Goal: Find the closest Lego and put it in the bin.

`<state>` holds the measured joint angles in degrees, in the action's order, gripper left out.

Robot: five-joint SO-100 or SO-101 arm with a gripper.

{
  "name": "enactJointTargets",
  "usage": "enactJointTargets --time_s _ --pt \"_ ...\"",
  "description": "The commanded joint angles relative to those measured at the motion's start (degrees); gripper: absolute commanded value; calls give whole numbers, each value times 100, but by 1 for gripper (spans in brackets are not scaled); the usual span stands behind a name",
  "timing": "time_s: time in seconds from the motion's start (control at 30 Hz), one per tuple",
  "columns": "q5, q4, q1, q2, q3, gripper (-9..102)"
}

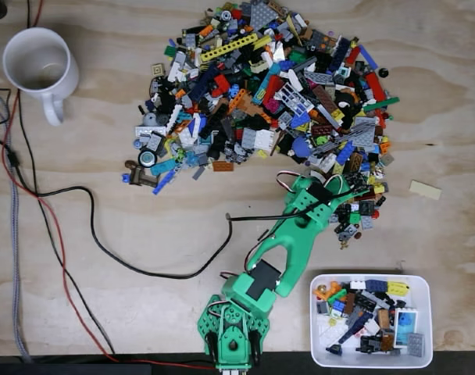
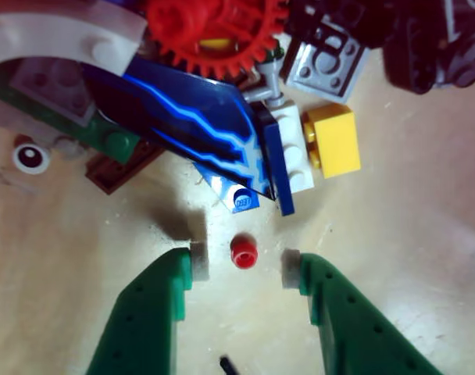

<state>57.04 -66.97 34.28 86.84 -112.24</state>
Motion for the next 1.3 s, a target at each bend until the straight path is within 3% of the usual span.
enactJointTargets --time_s 0.0,0.93,1.27 --pt "-97 141 -18 70 53 15" --pt "-422 413 -255 -167 53 5" --pt "-264 -1336 237 387 2619 5"
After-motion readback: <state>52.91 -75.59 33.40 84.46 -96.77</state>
